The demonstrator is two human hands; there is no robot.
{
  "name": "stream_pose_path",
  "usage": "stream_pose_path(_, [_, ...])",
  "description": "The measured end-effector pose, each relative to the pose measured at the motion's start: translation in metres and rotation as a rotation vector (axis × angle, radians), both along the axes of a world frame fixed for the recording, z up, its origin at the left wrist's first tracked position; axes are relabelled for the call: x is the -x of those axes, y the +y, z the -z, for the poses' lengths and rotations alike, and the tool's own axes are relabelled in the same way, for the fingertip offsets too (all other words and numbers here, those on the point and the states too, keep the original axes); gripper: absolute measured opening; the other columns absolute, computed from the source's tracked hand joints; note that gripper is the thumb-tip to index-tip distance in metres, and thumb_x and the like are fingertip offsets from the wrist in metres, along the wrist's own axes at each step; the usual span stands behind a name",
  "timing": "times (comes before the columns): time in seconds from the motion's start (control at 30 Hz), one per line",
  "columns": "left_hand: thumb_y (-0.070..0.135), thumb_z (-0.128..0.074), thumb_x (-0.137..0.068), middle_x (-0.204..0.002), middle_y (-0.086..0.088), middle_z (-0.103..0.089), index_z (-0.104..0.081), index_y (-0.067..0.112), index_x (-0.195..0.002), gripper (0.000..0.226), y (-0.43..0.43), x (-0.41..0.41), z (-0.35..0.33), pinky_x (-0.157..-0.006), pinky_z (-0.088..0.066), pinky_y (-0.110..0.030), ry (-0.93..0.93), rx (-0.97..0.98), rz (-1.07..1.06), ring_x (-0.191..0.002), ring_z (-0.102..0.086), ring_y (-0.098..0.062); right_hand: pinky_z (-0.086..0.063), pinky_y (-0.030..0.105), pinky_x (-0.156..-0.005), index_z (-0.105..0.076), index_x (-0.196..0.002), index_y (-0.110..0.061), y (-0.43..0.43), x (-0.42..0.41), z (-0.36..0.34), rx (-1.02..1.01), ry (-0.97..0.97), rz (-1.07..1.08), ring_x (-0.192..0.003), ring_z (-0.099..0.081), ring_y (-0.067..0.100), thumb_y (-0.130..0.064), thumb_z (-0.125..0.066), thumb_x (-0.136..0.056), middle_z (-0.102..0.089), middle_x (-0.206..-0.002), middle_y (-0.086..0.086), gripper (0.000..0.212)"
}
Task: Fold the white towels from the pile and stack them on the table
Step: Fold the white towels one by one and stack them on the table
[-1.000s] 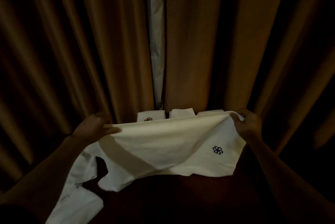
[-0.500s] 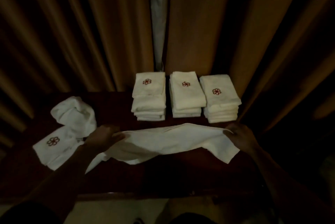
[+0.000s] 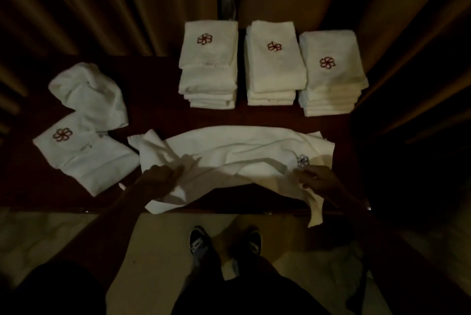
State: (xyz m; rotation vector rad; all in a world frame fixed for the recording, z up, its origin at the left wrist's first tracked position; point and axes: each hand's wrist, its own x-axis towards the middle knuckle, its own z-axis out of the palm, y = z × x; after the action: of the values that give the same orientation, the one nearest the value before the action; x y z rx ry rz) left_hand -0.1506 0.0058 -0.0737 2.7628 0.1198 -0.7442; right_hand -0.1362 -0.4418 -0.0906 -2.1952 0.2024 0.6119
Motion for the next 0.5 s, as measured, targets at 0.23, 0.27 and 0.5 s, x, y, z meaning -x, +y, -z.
stream_pose_path(0.23, [0.050, -0.063, -0.090, -0.121, -0.014, -0.051, -0.054, 0.016, -0.124, 0.049, -0.021, -0.004, 0.035, -0.086, -0.051, -0.051, -0.089, -0.044, -0.005, -0.112, -0.053, -0.038, -0.038, 0.062, -0.106, -0.052, -0.139, -0.006, 0.031, 0.000, 0.053, 0.495, -0.210, -0.209, -0.138, -0.040, 0.045, -0.049, -0.070, -0.077, -0.046, -0.145, 0.023, 0.078])
stream_pose_path(0.27, [0.056, -0.066, -0.085, -0.128, -0.012, -0.045, -0.049, 0.020, -0.131, 0.061, -0.025, -0.003, 0.039, -0.089, -0.049, -0.052, -0.061, -0.067, -0.018, -0.118, -0.048, -0.038, -0.028, 0.065, -0.112, -0.034, -0.153, -0.016, 0.036, 0.002, 0.053, 0.524, -0.078, -0.248, -0.149, -0.019, 0.040, -0.058, -0.071, -0.077, -0.024, -0.160, 0.018, 0.095])
stream_pose_path(0.5, [0.087, -0.072, -0.041, -0.152, 0.000, -0.009, -0.016, 0.034, -0.148, 0.132, -0.027, -0.016, 0.056, -0.096, -0.038, -0.069, 0.007, -0.133, -0.117, -0.140, -0.020, -0.042, -0.014, 0.084, -0.101, 0.016, -0.145, -0.062, 0.022, -0.006, 0.053, 0.507, 0.125, -0.255, -0.146, 0.032, 0.028, -0.078, -0.076, -0.058, 0.035, -0.159, -0.010, 0.127])
